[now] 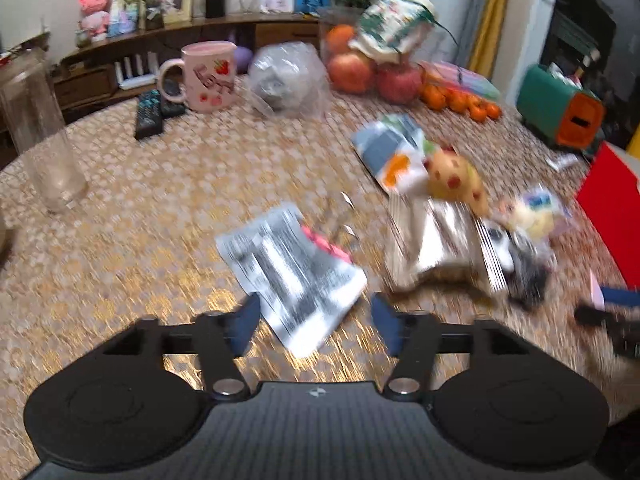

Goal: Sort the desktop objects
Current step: 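Lift the blister pack with the left gripper, leaving the binder clip behind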

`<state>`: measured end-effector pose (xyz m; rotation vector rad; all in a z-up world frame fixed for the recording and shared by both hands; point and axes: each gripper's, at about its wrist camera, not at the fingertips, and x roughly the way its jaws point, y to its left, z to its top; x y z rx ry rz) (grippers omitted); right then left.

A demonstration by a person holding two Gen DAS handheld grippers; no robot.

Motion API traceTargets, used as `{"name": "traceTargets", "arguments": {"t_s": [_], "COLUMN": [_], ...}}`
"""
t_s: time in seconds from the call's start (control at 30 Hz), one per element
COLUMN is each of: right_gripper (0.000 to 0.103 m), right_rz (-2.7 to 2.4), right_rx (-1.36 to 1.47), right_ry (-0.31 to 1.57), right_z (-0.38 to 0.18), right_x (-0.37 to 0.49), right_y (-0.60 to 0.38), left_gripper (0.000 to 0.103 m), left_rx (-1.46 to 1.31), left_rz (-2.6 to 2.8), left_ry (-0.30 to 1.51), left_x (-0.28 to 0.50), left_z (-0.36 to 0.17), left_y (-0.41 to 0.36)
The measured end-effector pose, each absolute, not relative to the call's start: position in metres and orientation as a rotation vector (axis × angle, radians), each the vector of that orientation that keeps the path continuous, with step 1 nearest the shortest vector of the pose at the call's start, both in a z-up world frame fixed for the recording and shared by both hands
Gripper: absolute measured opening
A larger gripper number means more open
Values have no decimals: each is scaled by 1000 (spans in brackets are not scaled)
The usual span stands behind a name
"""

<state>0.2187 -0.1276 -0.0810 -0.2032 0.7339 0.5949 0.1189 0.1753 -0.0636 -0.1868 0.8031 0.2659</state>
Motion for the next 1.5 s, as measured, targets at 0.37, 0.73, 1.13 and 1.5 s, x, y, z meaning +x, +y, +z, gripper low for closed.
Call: {"name": "traceTargets", "arguments": {"t_s": [0.37,0.73,1.13,1.5], "right_gripper": [53,53,53,53], "right_rz": [597,597,592,585], "right_rx": [-187,-183,-180,-183], "right_ry": [726,721,735,734], "right_z": [-81,-83,-89,-88], "right_x": [219,220,219,219], "right_y": [-131,-134,-134,-134], "left_gripper": [64,64,66,59], "left_rx": [-356,-355,-391,-392], "left_rz": [412,528,516,488], "left_ry": [876,932,923,888], "left_x": [154,177,167,159], "left_z": [-51,-73,-88,-88], "left_y": [209,216,220,218]}}
